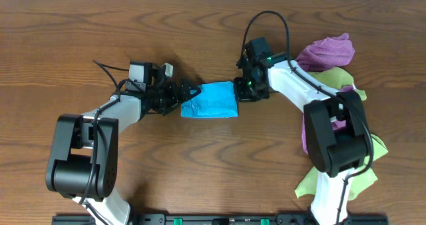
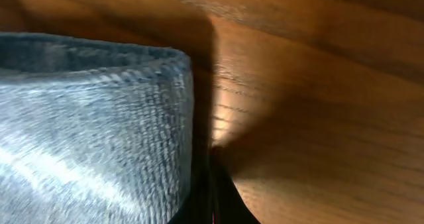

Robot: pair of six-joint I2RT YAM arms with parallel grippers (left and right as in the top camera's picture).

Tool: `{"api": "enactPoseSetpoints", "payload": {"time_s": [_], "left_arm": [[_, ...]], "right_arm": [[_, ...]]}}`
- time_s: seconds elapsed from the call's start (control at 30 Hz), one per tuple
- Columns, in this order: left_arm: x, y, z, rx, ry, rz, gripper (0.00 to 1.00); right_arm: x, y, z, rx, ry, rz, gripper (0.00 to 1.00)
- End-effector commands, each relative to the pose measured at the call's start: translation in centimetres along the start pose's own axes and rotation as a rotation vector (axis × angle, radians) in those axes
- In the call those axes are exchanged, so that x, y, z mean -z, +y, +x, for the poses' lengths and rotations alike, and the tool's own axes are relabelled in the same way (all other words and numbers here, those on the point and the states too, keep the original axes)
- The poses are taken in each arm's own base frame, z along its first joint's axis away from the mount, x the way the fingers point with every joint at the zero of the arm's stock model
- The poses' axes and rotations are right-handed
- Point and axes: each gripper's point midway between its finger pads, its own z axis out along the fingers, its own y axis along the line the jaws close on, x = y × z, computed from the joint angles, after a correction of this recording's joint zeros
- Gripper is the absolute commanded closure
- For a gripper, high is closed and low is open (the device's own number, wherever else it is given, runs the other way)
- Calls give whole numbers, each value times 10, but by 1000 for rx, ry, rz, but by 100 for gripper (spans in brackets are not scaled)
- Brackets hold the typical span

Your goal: Fold the cloth

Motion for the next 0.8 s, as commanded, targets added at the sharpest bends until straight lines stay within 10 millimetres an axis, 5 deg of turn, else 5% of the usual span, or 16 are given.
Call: {"api": "enactPoseSetpoints", "payload": {"time_s": [0.0,0.3,0.37,0.43,0.47,0.6,0.77], "left_arm": [[-14,30,24,63,65,-70,5],[-26,26,35,27,83,-115,0],[-26,27,35,33,81,-122,32],[-24,34,34,66,71,-152,84],[-22,38,33,83,65,-168,94],[-16,44,23,113,34,-172,94],[10,43,-18,187,-61,-84,94]], "right_arm": [[-16,-3,8,-28,38,10,98],[-24,31,14,40,42,-50,99],[-24,29,14,37,43,-49,99],[-23,24,14,22,48,-46,98],[-21,21,14,12,53,-43,99],[-15,2,20,-42,91,-24,99],[9,-21,18,-81,93,-17,98]]}}
